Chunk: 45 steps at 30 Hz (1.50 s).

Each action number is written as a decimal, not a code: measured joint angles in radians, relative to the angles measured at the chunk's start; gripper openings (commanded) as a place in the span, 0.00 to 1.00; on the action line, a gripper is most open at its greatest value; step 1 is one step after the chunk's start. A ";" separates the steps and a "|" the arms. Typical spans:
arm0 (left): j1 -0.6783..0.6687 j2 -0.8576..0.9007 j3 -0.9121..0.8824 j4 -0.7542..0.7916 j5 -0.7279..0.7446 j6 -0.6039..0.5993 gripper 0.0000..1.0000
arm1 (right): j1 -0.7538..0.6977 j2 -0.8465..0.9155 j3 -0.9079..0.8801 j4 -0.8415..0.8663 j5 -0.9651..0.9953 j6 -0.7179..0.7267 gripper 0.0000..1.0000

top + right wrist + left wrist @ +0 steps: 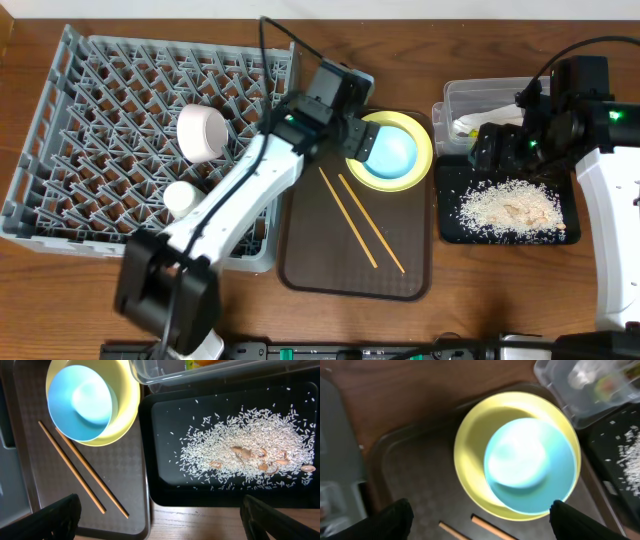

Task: Sort waste into correct bins and load items into the dishwasher
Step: 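Move the left gripper to the blue bowl and grasp its rim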

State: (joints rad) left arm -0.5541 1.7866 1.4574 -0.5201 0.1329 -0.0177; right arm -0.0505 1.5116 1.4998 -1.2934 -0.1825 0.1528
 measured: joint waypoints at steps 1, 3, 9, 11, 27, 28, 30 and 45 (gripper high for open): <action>-0.003 0.018 0.000 0.009 0.006 0.002 0.89 | 0.000 0.000 0.000 0.000 0.000 0.000 0.99; -0.011 0.045 0.000 0.029 0.026 0.016 0.89 | 0.000 0.000 0.000 0.000 0.000 0.000 0.99; -0.095 0.061 0.000 0.083 0.061 0.079 0.89 | 0.000 0.000 0.000 0.000 0.000 0.000 0.99; -0.138 0.062 0.000 0.090 0.068 0.106 0.89 | 0.000 0.000 0.000 -0.002 0.000 0.000 0.99; -0.222 0.233 0.000 0.196 -0.002 0.150 0.80 | -0.124 0.000 0.000 -0.031 0.124 0.148 0.99; -0.222 0.242 0.000 0.202 -0.003 0.151 0.79 | -0.132 0.000 0.000 -0.033 0.129 0.151 0.99; -0.222 0.258 0.000 0.207 -0.005 0.152 0.75 | -0.140 0.000 0.000 -0.035 0.131 0.154 0.99; -0.222 0.292 -0.003 0.187 -0.010 0.154 0.48 | -0.146 0.000 0.000 -0.038 0.132 0.155 0.99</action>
State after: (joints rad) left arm -0.7761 2.0789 1.4544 -0.3328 0.1234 0.1360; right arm -0.1967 1.5116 1.4998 -1.3312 -0.0509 0.3077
